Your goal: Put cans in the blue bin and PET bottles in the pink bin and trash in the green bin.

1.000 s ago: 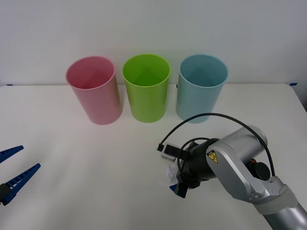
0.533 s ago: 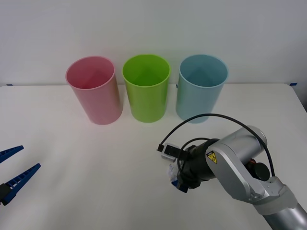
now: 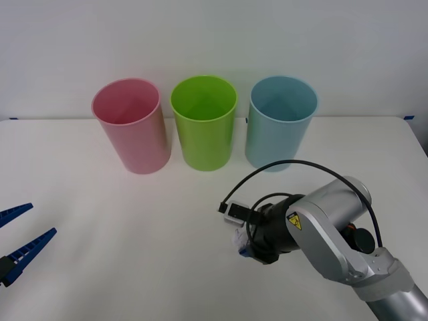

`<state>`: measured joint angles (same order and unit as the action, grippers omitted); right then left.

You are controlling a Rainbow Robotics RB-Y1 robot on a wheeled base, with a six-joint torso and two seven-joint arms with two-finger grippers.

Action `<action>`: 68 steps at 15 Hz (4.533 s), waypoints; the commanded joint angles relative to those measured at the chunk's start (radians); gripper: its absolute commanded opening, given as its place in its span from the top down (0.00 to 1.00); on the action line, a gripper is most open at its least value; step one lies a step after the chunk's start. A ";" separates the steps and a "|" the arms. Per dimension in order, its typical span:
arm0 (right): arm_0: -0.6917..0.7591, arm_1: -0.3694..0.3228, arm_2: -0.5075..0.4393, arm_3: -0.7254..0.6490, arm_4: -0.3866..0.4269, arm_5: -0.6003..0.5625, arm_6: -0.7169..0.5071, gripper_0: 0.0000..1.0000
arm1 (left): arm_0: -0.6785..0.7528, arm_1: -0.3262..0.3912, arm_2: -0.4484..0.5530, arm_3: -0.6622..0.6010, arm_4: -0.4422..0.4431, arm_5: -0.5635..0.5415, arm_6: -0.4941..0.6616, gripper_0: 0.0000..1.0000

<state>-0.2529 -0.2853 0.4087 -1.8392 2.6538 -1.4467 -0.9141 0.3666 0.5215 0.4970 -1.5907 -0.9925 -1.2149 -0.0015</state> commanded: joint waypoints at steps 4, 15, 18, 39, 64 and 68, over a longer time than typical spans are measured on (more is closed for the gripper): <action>0.020 -0.043 -0.017 -0.078 -0.060 0.039 -0.008 1.00 | 0.000 0.000 0.000 0.000 0.000 0.000 0.000 0.15; 0.126 -0.202 -0.444 -0.380 -0.485 -0.024 -0.011 1.00 | 0.000 0.000 0.000 0.000 0.000 0.000 0.000 0.14; 0.100 -0.212 -0.596 -0.397 -0.598 -0.101 -0.019 1.00 | 0.000 0.000 0.000 0.000 0.000 0.000 0.000 0.15; -0.525 -0.091 -0.373 0.011 -0.468 -0.012 -0.292 1.00 | 0.000 0.000 0.000 0.000 0.000 0.000 0.000 0.15; -0.790 0.048 -0.137 0.641 -0.262 0.428 -0.263 1.00 | 0.000 0.000 0.000 0.000 0.000 0.000 0.000 0.14; -0.790 0.052 -0.133 0.641 -0.252 0.428 -0.266 1.00 | 0.000 0.000 0.000 0.000 0.000 0.000 0.000 0.15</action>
<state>-1.0432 -0.2344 0.2760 -1.1979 2.4017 -1.0181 -1.1804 0.3666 0.5216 0.4970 -1.5907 -0.9925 -1.2149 -0.0015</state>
